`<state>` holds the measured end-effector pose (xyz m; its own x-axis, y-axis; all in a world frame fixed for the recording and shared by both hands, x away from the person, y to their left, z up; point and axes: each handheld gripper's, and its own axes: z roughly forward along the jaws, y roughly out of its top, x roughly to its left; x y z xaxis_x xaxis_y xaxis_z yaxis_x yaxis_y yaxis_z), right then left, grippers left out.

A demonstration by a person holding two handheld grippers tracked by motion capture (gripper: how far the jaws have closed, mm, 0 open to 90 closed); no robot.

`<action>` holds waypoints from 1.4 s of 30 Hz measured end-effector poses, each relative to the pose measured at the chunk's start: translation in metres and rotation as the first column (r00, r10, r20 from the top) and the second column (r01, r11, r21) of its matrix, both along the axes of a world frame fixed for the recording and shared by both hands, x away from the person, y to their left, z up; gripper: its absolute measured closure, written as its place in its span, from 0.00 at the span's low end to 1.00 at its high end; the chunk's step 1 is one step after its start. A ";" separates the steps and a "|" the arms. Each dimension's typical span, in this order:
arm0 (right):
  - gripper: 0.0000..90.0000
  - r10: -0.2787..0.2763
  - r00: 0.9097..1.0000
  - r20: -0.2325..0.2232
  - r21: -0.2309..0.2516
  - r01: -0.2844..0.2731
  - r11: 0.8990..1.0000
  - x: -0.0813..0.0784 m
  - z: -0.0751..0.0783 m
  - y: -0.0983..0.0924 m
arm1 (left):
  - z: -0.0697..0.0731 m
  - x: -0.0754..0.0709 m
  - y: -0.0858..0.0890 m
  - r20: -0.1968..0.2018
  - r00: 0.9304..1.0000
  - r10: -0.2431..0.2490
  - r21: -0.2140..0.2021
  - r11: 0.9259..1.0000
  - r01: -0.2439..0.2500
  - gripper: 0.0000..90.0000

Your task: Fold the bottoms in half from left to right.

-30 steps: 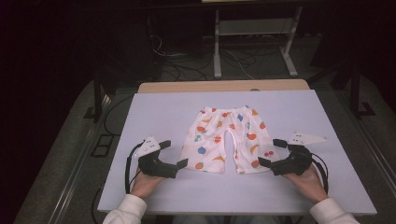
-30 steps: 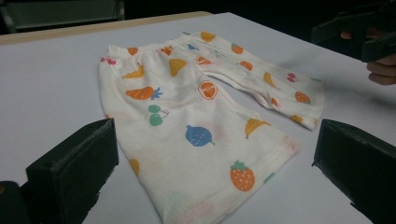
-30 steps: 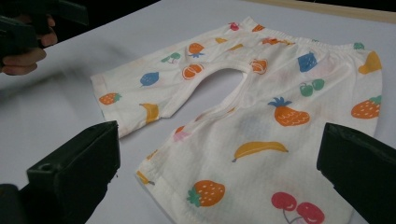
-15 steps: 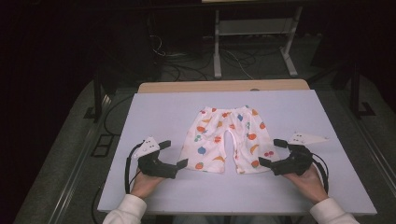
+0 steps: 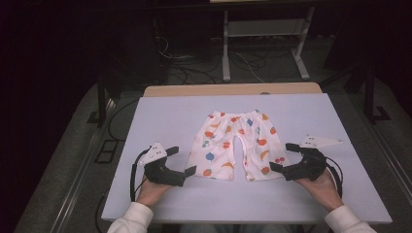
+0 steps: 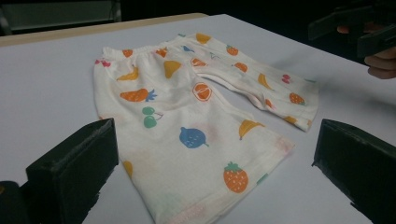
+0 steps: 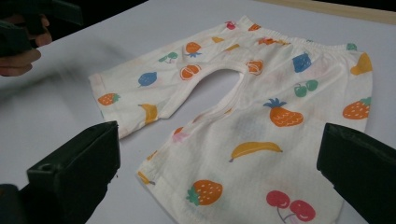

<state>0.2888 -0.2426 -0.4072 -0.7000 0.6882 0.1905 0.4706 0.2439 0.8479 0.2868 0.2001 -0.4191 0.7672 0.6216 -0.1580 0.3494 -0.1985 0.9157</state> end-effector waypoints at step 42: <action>0.00 0.061 0.998 -0.006 -0.006 -0.061 0.998 0.068 0.055 0.047 | 0.001 -0.001 0.000 -0.001 1.000 -0.001 -0.018 1.000 0.001 0.00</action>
<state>0.3565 -0.1957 -0.3518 -0.7396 0.6454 0.1910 0.4599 0.2774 0.8435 0.2858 0.2005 -0.4177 0.7674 0.6181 -0.1705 0.3506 -0.1818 0.9187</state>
